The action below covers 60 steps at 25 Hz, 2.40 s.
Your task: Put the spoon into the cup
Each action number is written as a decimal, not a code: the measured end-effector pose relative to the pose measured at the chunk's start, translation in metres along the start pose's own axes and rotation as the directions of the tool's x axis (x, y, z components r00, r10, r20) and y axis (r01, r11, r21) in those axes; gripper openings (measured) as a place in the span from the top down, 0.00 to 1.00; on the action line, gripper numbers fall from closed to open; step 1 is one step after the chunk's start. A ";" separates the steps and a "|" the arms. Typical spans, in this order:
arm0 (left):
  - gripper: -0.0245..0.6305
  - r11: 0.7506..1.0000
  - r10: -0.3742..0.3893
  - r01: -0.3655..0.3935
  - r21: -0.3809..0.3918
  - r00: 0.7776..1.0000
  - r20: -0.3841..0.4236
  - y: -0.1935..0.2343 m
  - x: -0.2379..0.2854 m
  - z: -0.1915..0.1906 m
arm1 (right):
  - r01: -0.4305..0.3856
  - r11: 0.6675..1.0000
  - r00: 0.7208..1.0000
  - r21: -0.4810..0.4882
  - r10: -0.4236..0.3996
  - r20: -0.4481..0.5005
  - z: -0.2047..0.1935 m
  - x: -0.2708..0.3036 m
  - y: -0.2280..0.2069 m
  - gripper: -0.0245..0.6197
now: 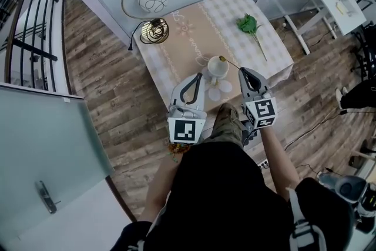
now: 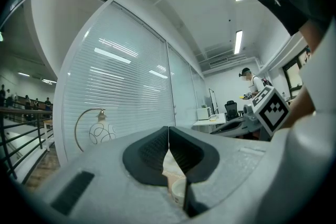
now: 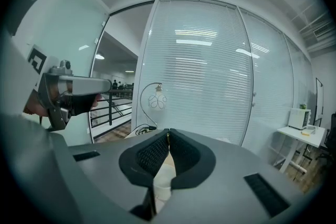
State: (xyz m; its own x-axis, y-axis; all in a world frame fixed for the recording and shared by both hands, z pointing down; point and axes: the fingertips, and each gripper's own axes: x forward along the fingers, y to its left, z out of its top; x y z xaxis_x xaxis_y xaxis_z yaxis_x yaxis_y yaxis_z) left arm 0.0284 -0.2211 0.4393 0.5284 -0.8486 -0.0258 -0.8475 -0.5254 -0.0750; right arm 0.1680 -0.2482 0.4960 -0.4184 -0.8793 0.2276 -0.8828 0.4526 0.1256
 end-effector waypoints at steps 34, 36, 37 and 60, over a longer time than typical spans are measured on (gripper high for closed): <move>0.94 0.998 0.041 -0.040 -0.039 0.999 0.021 0.006 -0.030 0.007 | 0.002 0.999 0.974 0.042 0.008 -0.226 -0.110 0.019 0.013 0.95; 0.93 0.998 0.044 -0.043 -0.047 0.999 0.021 0.007 -0.030 0.006 | 0.000 0.999 0.972 0.040 0.009 -0.236 -0.113 0.019 0.014 0.95; 0.94 0.998 0.044 -0.043 -0.050 0.999 0.021 0.007 -0.031 0.006 | 0.000 0.999 0.970 0.039 0.010 -0.242 -0.115 0.019 0.014 0.95; 0.93 0.999 0.040 -0.039 -0.038 0.999 0.033 0.020 -0.033 0.004 | 0.013 0.998 0.952 0.069 0.009 -0.306 -0.140 0.024 0.017 0.95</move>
State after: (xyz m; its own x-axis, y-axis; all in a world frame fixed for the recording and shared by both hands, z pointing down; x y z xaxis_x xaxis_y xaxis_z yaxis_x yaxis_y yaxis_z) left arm -0.0052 -0.2035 0.4347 0.4956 -0.8664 -0.0613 -0.8685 -0.4943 -0.0361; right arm 0.1727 -0.2403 0.6392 -0.3408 -0.7876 0.5134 -0.9007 0.4300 0.0618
